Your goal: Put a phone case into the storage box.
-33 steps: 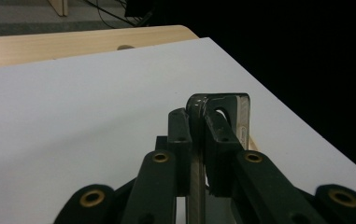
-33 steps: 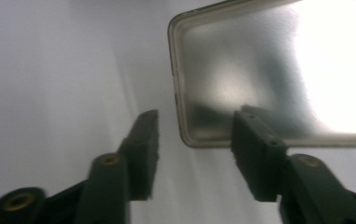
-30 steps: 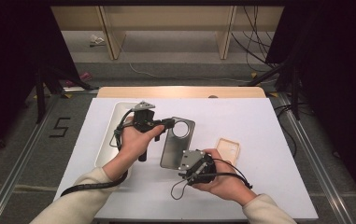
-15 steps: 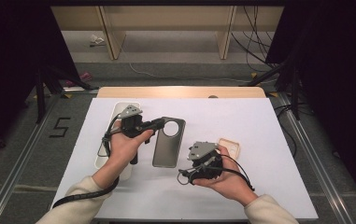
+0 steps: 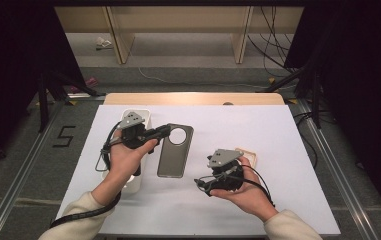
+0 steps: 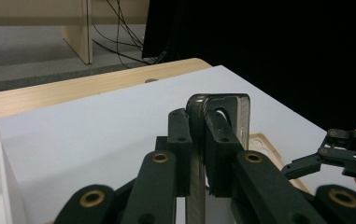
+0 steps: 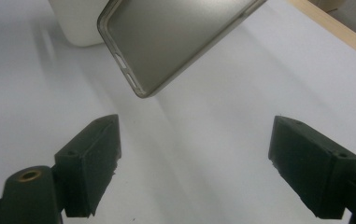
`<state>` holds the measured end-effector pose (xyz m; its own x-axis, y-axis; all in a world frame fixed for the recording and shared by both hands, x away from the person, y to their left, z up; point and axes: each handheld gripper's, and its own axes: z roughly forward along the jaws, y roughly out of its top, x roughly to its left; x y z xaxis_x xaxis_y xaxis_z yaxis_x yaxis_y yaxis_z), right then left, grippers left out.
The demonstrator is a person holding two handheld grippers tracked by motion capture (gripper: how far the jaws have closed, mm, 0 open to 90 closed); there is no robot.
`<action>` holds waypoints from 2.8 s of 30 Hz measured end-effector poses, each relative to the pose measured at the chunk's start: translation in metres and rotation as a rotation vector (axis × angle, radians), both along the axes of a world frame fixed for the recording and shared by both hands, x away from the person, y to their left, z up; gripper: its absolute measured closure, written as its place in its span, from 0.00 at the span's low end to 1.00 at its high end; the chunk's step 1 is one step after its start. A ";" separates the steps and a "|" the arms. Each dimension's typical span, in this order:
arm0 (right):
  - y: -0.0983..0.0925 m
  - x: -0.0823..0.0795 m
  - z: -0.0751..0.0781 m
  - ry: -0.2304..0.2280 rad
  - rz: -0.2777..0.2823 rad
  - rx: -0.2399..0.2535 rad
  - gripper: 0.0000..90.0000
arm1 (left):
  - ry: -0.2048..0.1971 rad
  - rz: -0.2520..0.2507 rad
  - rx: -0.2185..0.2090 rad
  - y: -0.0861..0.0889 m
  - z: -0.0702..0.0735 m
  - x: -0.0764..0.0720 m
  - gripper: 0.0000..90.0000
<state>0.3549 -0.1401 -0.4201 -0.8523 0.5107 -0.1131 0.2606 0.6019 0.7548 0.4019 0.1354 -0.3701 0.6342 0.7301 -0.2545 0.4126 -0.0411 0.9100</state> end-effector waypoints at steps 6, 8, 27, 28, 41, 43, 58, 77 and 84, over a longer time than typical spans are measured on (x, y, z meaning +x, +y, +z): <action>-0.004 0.001 -0.001 0.004 -0.014 0.022 0.19 | -0.024 0.002 -0.001 0.006 0.008 0.000 0.91; -0.005 0.001 -0.001 0.008 -0.019 0.029 0.19 | -0.028 0.004 -0.004 0.008 0.011 -0.001 0.91; -0.010 0.000 -0.003 0.020 -0.043 0.052 0.19 | -0.075 0.045 -0.045 0.030 0.030 0.001 0.91; -0.010 0.000 -0.003 0.020 -0.041 0.053 0.19 | -0.077 0.045 -0.046 0.031 0.032 0.001 0.91; -0.010 0.001 -0.003 0.025 -0.045 0.067 0.19 | -0.096 0.067 -0.058 0.044 0.040 0.002 0.91; -0.010 0.001 -0.003 0.025 -0.045 0.070 0.19 | -0.098 0.069 -0.061 0.046 0.042 0.002 0.91; -0.009 0.001 -0.004 0.030 -0.045 0.071 0.19 | -0.103 0.092 -0.075 0.058 0.046 0.004 0.91; -0.009 0.001 -0.004 0.036 -0.046 0.077 0.19 | -0.114 0.127 -0.095 0.074 0.054 0.005 0.91; -0.009 0.001 -0.004 0.036 -0.046 0.076 0.19 | -0.122 0.138 -0.099 0.080 0.056 0.005 0.91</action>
